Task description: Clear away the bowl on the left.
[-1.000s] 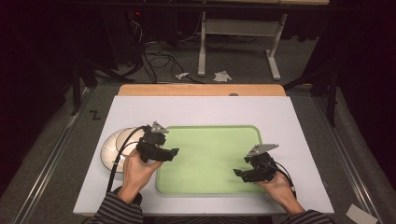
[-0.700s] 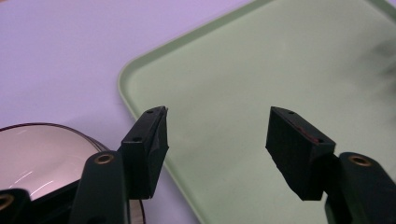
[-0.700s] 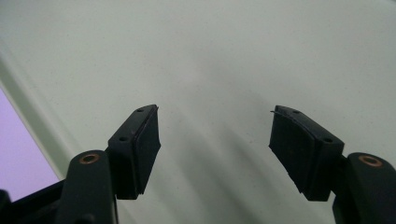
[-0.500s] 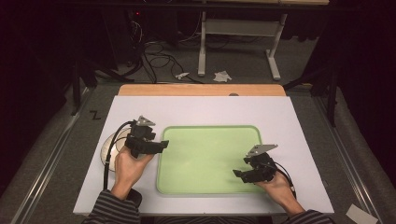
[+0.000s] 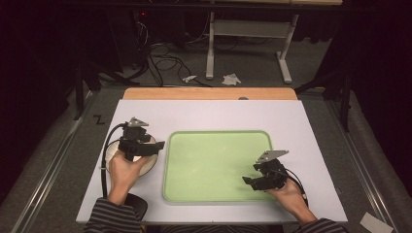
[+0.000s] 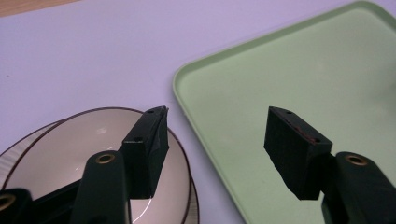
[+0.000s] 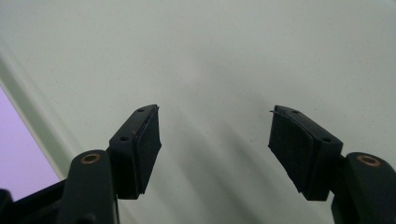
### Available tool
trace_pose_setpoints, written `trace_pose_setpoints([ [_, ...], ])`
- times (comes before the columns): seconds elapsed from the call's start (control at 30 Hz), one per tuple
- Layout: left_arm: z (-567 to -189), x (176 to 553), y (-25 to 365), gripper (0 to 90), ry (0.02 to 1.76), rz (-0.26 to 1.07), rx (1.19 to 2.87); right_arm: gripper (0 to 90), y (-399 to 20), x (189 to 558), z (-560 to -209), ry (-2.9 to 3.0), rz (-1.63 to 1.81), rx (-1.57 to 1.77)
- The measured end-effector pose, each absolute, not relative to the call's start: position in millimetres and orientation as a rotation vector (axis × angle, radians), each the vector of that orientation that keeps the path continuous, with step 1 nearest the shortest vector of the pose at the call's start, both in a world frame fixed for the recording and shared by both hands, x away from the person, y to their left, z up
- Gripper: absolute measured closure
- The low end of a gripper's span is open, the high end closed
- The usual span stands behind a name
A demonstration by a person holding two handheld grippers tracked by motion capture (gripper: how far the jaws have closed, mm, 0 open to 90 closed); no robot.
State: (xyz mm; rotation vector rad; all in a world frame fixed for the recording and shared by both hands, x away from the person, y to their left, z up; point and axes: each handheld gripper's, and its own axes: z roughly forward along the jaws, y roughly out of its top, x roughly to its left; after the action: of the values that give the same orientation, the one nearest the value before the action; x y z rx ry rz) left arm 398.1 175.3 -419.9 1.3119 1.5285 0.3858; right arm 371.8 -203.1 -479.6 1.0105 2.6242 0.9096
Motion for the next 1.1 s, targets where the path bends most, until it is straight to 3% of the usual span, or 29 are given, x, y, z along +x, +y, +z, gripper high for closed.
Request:
trace_pose_setpoints([
  [0.87, -433, 414, 248, 38.6, 1.729, 0.509, 1.12, 35.3, -203, 372, -480, 2.641, 0.907, 1.003],
  [1.1, -445, 419, 266, 38.7, 1.812, 0.476, 1.072, 35.2, -202, 372, -481, 2.647, 0.905, 1.002],
])
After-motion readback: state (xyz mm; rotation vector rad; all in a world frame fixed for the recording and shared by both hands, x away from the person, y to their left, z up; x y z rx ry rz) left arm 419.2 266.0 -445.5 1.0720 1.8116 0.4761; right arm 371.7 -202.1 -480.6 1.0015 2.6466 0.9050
